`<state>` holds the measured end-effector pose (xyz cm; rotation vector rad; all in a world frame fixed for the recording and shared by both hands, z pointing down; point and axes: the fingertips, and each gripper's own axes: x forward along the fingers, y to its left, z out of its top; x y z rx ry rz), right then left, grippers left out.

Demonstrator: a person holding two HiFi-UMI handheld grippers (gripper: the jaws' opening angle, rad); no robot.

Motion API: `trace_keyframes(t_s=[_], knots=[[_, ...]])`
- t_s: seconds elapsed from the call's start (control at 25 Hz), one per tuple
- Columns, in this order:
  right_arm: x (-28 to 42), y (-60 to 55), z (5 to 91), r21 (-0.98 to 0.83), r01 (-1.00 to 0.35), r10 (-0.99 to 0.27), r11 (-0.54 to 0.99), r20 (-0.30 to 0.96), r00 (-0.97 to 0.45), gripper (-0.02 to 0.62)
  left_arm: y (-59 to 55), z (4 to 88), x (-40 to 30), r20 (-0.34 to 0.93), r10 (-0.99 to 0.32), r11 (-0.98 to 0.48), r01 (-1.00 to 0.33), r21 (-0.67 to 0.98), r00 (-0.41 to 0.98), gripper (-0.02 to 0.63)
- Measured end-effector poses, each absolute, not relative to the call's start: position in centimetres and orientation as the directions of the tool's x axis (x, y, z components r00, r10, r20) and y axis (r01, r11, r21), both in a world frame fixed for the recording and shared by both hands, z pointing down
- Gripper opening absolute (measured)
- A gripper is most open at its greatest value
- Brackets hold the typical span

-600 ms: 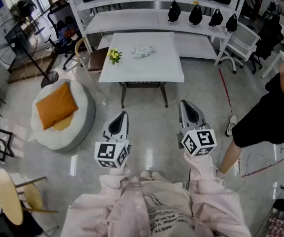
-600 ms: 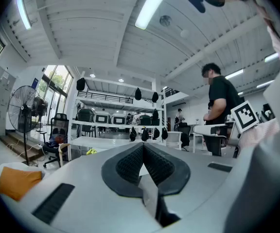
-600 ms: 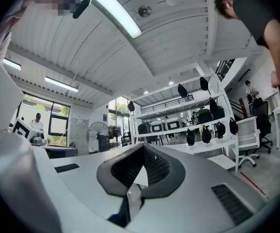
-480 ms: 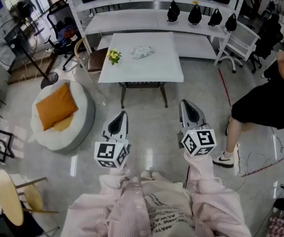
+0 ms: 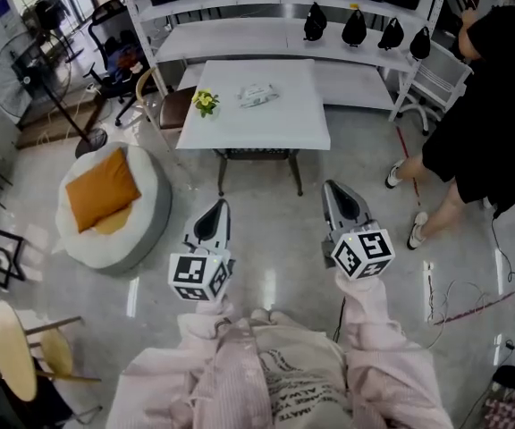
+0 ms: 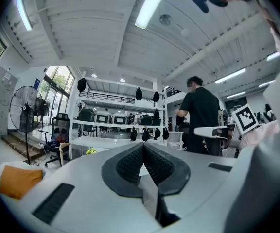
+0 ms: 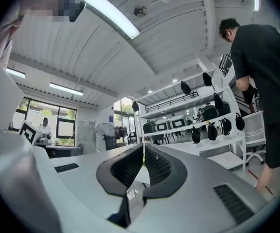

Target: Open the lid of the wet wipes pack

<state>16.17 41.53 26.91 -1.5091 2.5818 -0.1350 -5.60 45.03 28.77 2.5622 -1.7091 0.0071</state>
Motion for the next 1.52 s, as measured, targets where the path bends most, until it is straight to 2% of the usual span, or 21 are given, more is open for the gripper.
trace_keyframes(t_s=[0.24, 0.32, 0.56, 0.96, 1.52], knots=[[17.1, 41.6, 27.6, -0.133, -0.853, -0.863, 0.505, -0.066, -0.501, 0.012, 45.6, 29.2, -4.4, 0.040, -0.926, -0.373, -0.926, 0.056, 0.375, -0.002], [17.3, 41.6, 27.8, -0.139, -0.852, -0.864, 0.504, -0.063, -0.500, 0.063, 45.9, 29.3, -4.3, 0.043, -0.928, -0.369, -0.928, 0.059, 0.371, -0.002], [17.1, 41.1, 27.9, -0.157, -0.843, -0.857, 0.514, -0.058, -0.511, 0.133, 45.8, 29.4, -4.9, 0.050, -0.935, -0.347, -0.935, 0.068, 0.351, -0.002], [17.2, 37.6, 29.5, -0.164, -0.839, -0.854, 0.519, -0.041, -0.519, 0.140, 42.1, 31.1, -5.3, 0.067, -0.936, -0.339, -0.937, 0.091, 0.345, -0.002], [14.9, 24.1, 32.2, -0.182, -0.840, -0.854, 0.511, 0.002, -0.520, 0.138, 28.5, 34.4, -7.2, 0.120, -0.924, -0.346, -0.928, 0.135, 0.362, -0.002]])
